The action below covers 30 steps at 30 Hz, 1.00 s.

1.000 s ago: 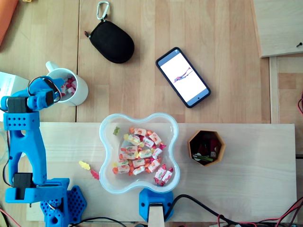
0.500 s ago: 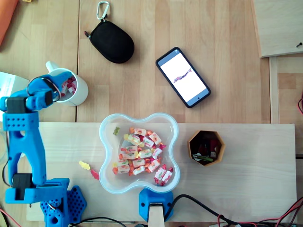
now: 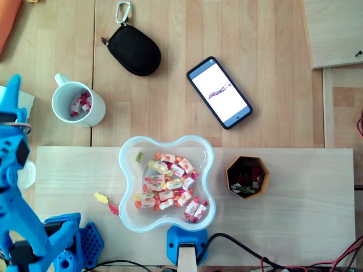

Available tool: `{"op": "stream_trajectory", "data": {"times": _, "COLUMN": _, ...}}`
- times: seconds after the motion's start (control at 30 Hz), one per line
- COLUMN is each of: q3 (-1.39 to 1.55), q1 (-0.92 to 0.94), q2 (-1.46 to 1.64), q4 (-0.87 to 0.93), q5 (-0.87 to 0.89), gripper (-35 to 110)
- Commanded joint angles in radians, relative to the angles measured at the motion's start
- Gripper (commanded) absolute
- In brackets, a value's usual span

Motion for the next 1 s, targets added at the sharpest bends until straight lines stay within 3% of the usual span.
{"op": "stream_trajectory", "data": {"times": 0.0, "q3": 0.075, "q1": -0.031, "q2": 0.092, "q4": -0.101, "q5": -0.051, "gripper": 41}}
{"op": "stream_trajectory", "data": {"times": 0.17, "q3": 0.344, "q1": -0.032, "q2": 0.258, "q4": -0.321, "q5": -0.080, "gripper": 41}}
{"op": "stream_trajectory", "data": {"times": 0.37, "q3": 0.707, "q1": -0.020, "q2": 0.463, "q4": -0.721, "q5": -0.100, "gripper": 41}}
{"op": "stream_trajectory", "data": {"times": 0.7, "q3": 1.169, "q1": -0.020, "q2": 0.663, "q4": -1.356, "q5": -0.298, "gripper": 40}}
{"op": "stream_trajectory", "data": {"times": 0.97, "q3": 1.456, "q1": -0.020, "q2": 0.845, "q4": -1.571, "q5": -0.322, "gripper": 40}}
